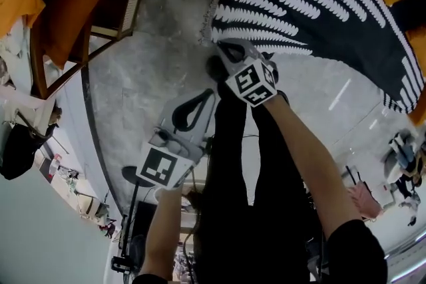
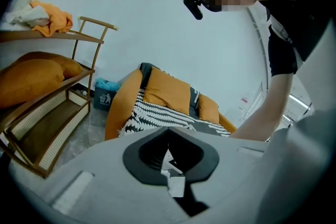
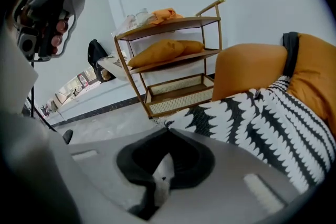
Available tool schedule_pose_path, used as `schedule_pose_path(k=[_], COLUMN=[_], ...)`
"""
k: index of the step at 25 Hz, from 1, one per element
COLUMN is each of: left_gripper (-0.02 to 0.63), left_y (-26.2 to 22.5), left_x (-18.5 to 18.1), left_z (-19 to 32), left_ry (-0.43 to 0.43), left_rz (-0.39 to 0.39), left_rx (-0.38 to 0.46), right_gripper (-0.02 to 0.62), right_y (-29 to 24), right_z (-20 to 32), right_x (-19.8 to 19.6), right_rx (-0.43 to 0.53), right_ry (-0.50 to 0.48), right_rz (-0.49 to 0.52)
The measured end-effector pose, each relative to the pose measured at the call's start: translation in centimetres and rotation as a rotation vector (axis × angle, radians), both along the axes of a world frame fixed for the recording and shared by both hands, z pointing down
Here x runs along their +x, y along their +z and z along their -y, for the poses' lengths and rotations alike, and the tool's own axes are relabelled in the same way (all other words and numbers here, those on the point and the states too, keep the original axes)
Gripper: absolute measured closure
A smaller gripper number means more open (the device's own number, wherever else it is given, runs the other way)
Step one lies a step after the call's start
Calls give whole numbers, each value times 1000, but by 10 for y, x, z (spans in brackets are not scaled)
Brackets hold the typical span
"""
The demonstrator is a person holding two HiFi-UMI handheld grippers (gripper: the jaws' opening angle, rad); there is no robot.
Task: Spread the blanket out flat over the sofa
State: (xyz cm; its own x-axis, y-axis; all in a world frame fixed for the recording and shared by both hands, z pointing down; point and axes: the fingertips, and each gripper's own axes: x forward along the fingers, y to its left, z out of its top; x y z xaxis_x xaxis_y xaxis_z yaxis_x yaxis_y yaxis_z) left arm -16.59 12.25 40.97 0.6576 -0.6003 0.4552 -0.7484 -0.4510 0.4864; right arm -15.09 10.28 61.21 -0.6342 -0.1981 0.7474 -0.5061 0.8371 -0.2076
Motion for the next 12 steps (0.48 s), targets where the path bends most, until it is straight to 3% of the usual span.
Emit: schedule_pose_path(k=[12], left_gripper=[595], left_y=[77], left_x=[-7], left_z=[-7], left_ry=[8], left_rz=[2], left_rx=[-35], right_gripper=[584], right_y=[111], right_z=[0], right_x=[-28], right_rx=[-63], right_ry=[-12], right_rz=[-16])
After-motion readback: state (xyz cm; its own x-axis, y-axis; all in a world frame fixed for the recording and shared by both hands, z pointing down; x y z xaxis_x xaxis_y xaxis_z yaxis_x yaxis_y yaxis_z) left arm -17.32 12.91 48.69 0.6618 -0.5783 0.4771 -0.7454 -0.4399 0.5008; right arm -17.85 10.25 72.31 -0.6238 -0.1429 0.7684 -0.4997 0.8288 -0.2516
